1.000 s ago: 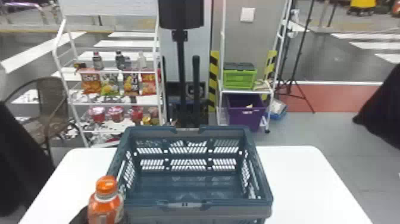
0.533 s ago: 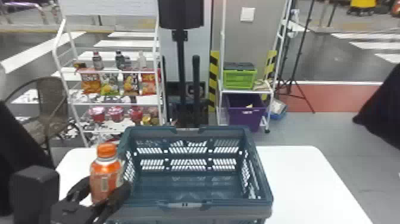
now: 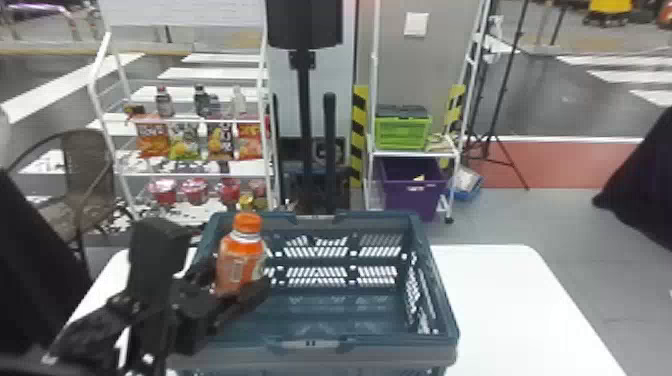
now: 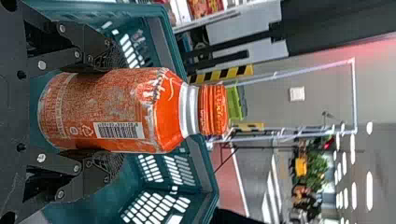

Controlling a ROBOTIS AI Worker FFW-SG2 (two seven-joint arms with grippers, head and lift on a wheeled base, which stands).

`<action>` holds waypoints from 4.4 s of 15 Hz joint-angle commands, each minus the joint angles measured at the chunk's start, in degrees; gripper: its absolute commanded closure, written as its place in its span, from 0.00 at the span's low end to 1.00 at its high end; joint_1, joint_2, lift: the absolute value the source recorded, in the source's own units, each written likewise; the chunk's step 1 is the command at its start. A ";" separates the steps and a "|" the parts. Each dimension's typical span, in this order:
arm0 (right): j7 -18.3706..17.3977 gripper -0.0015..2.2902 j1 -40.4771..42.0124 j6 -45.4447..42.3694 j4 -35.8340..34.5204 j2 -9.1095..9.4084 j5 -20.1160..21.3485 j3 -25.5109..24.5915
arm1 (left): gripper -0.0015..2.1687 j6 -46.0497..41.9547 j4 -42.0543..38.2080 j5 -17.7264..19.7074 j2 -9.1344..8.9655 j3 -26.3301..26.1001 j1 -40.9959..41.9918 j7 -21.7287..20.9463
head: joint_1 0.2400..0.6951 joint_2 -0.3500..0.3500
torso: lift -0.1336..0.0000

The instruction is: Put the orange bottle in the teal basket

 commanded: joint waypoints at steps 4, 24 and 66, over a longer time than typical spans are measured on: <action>0.01 0.06 0.93 0.00 0.89 0.83 0.26 -1.15 | 0.29 -0.12 21.30 0.08 5.80 -10.84 -17.62 -7.30 | 0.57 0.50 | 1.00; 0.01 0.06 3.04 -1.75 2.47 2.24 0.26 -2.64 | 0.29 -3.64 74.12 -18.90 -5.27 -26.92 -44.16 -23.65 | 0.57 0.50 | 1.00; 0.98 0.06 5.15 -6.15 -1.92 1.10 0.00 -1.59 | 0.07 -58.48 -6.57 18.01 -7.70 19.22 43.56 -2.38 | 0.57 0.50 | 1.00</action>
